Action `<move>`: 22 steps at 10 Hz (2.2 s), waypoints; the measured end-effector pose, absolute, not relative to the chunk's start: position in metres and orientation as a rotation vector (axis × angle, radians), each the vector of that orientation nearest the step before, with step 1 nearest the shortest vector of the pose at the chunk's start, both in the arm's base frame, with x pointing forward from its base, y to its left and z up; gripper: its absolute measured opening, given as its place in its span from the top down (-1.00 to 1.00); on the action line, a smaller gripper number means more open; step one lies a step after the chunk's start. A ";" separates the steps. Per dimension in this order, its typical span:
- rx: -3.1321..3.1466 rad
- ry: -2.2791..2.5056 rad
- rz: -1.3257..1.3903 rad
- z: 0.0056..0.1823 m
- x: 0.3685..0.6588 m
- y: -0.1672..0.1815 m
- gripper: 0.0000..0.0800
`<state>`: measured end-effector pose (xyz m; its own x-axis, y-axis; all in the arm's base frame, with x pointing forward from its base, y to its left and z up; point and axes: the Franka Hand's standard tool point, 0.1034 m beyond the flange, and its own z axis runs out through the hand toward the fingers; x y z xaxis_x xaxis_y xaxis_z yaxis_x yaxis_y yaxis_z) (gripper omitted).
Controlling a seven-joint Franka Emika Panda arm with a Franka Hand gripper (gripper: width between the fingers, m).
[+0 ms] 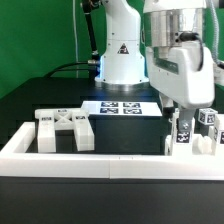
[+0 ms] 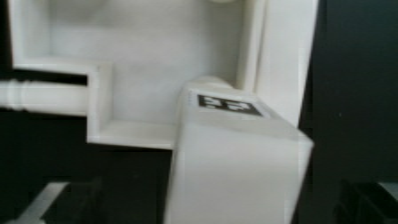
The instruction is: Assemble chair
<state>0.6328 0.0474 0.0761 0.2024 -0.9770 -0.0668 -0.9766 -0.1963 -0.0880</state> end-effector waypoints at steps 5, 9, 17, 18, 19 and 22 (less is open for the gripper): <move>-2.778 1.209 -0.068 0.082 0.636 0.047 -0.62; -2.842 1.076 -0.074 0.082 0.634 0.048 -0.62; -2.891 0.922 -0.088 0.086 0.627 0.055 -0.62; -2.905 0.883 -0.101 0.087 0.628 0.056 -0.62; -2.943 0.758 -0.151 0.089 0.624 0.061 -0.62; -3.001 0.580 -0.152 0.084 0.610 0.062 -0.62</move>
Offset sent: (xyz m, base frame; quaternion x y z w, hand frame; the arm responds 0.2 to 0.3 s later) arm -0.0057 0.0115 0.0073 0.0243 -0.0171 -0.2216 0.9747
